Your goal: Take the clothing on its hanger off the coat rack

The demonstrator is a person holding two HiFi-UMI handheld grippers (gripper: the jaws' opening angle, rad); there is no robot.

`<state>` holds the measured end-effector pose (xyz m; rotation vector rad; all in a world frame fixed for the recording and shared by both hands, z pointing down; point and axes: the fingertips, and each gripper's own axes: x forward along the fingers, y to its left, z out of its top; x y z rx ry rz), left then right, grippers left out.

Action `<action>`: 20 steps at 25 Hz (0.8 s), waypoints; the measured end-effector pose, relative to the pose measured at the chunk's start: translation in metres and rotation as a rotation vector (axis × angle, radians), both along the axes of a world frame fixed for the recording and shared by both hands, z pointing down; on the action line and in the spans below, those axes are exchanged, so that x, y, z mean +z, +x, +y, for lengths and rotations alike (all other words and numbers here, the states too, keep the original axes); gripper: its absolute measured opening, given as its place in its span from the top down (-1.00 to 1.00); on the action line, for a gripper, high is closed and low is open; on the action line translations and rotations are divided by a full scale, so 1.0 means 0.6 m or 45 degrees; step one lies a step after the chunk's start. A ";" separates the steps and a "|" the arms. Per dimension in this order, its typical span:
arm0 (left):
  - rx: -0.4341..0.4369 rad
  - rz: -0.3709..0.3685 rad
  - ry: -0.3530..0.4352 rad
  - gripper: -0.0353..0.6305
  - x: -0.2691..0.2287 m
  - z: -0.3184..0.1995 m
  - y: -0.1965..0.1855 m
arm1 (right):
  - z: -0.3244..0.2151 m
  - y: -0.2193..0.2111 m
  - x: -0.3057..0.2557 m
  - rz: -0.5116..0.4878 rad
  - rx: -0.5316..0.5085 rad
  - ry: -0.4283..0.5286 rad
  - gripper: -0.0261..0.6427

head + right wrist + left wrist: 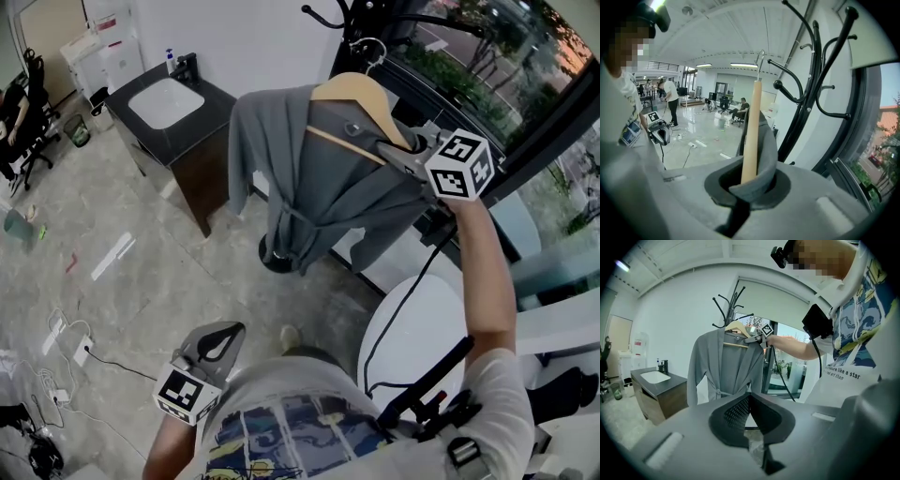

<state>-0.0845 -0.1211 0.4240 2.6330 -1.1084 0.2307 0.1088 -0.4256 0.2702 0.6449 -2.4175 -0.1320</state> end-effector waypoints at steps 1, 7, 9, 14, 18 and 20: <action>0.009 0.001 0.003 0.88 0.000 0.007 -0.002 | 0.013 0.000 0.001 0.003 0.005 0.000 0.92; 0.067 -0.003 0.014 0.88 0.000 0.057 -0.015 | 0.094 -0.010 0.013 -0.002 0.026 -0.015 0.92; 0.082 -0.004 0.013 0.88 0.002 0.077 -0.019 | 0.124 -0.013 0.018 -0.009 0.030 -0.022 0.92; 0.129 -0.011 0.017 0.88 0.008 0.122 -0.027 | 0.197 -0.022 0.026 -0.031 0.042 -0.020 0.92; 0.148 -0.013 0.021 0.88 0.003 0.141 -0.026 | 0.244 -0.038 0.016 -0.045 0.017 -0.007 0.92; 0.166 -0.010 0.024 0.88 0.000 0.151 -0.025 | 0.269 -0.045 0.010 -0.051 0.005 0.000 0.92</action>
